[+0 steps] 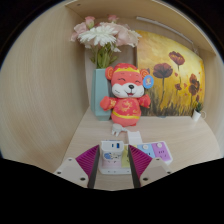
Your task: Unplug charger
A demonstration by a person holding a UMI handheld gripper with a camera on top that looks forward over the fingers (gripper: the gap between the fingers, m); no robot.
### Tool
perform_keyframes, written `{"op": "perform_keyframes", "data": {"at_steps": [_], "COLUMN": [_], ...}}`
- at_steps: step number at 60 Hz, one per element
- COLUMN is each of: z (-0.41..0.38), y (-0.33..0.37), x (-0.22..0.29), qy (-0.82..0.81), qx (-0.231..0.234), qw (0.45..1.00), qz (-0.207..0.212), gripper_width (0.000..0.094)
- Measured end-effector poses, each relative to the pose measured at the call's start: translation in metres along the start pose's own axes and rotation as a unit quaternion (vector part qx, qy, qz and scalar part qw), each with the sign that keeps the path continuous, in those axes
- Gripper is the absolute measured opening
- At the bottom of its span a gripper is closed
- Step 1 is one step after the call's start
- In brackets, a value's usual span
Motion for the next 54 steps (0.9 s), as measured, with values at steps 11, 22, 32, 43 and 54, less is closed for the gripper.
{"op": "perform_keyframes", "data": {"at_steps": [11, 22, 32, 43, 54], "z": [-0.003, -0.003, -0.002, 0.056, 0.193], "y": [-0.007, -0.01, 0.024, 0.105, 0.075], "x": [0.0, 0.001, 0.091, 0.227, 0.178], "qy": [0.002, -0.011, -0.058, -0.06, -0.033], "qx": [0.013, -0.001, 0.028, 0.053, -0.014], "qw": [1.0, 1.0, 0.997, 0.984, 0.996], "qz": [0.008, -0.016, 0.038, 0.16, 0.076], "gripper_width": [0.0279, 0.0198, 0.0166, 0.0165, 0.0164]}}
Point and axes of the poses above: the point between the fingertips, and its own axes, seen from behind it with the camera up: z to the right, x up, y backward, against the way the camera looks, the point moved 8 cm from there along y, backward, against the way the camera looks, and after that the axes turned 13 degrees about -y, right-handed, at the moved point
